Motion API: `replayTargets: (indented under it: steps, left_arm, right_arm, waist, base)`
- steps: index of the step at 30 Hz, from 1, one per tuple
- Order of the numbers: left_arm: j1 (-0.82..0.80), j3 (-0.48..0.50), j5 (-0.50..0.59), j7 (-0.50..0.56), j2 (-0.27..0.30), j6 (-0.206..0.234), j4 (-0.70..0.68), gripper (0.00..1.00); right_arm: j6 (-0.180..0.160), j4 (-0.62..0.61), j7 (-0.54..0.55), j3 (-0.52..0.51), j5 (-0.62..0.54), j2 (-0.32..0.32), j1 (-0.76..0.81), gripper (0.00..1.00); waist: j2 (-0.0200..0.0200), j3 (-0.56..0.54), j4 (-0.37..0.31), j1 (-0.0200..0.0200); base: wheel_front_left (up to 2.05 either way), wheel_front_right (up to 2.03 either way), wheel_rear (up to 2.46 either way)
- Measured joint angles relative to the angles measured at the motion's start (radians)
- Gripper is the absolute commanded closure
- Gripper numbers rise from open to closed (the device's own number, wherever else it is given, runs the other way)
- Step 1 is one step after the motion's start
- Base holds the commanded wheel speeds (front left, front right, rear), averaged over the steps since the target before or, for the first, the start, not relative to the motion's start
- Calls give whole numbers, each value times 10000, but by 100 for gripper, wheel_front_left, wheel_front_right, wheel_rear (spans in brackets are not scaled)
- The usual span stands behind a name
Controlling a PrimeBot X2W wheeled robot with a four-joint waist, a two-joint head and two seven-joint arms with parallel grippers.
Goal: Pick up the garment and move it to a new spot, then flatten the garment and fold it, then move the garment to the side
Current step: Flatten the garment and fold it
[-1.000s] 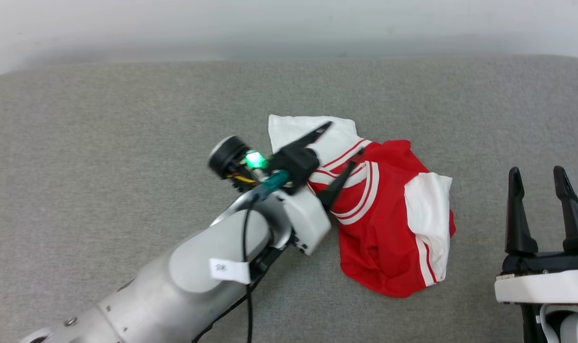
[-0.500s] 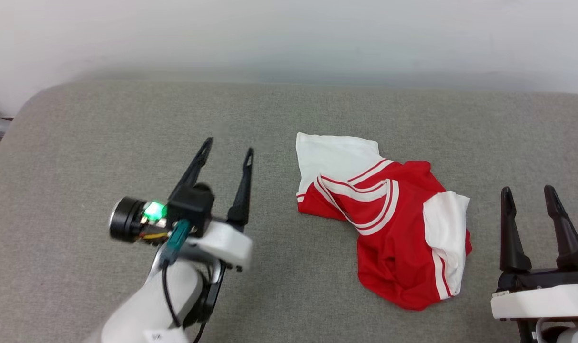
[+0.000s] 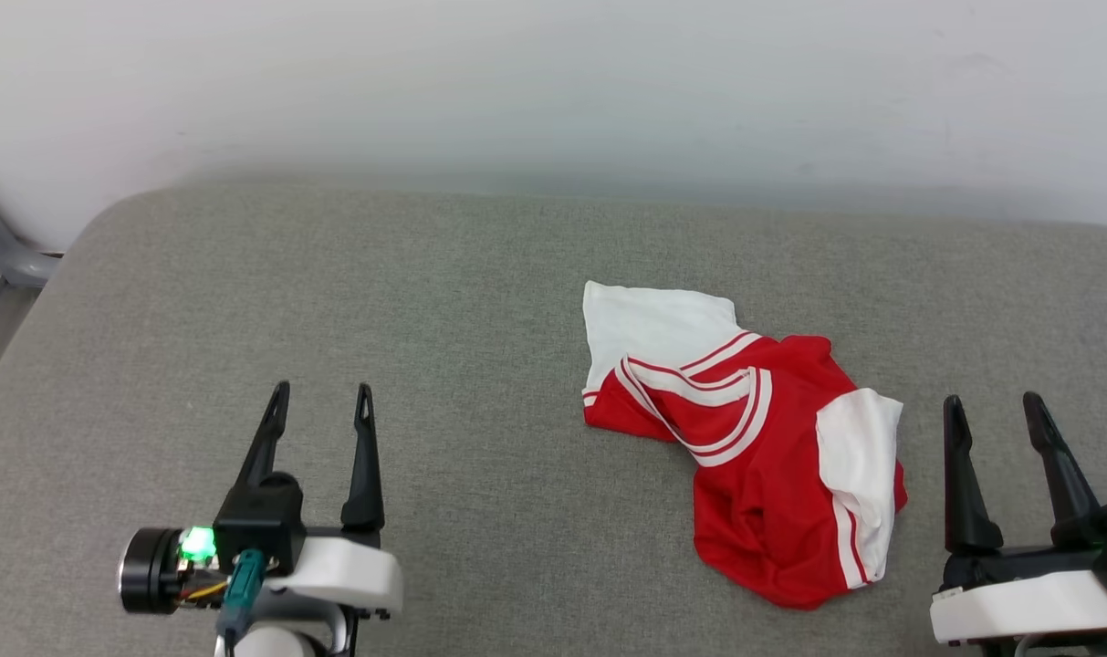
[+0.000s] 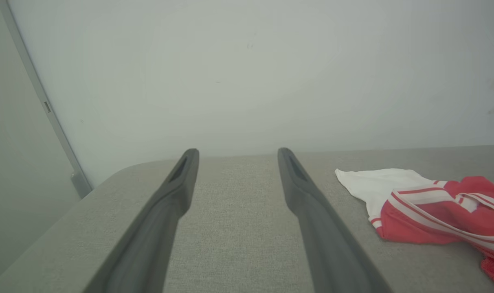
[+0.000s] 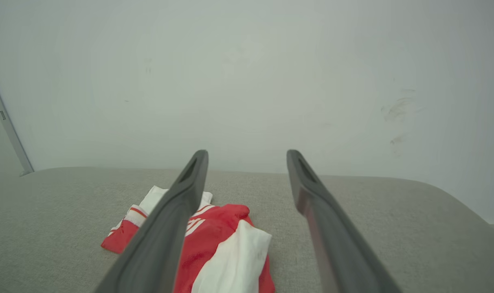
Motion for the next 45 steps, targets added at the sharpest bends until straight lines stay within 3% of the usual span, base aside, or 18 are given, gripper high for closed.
replayTargets:
  steps: [19, 45]
  left_arm:
    - [1666, 1705, 1689, 0, -1317, -1616, 251, 0]
    - [1882, 2721, 2464, 0, -2084, -2523, 556, 0]
  right_arm:
    - [0, 497, 0, 186, -173, 0, 549, 0]
    - [0, 529, 0, 67, -314, -2, 553, 0]
  waist:
    - [0, -426, -54, 0]
    - [0, -518, -52, 1]
  base:
    - [0, 0, 0]
    - [0, 0, 0]
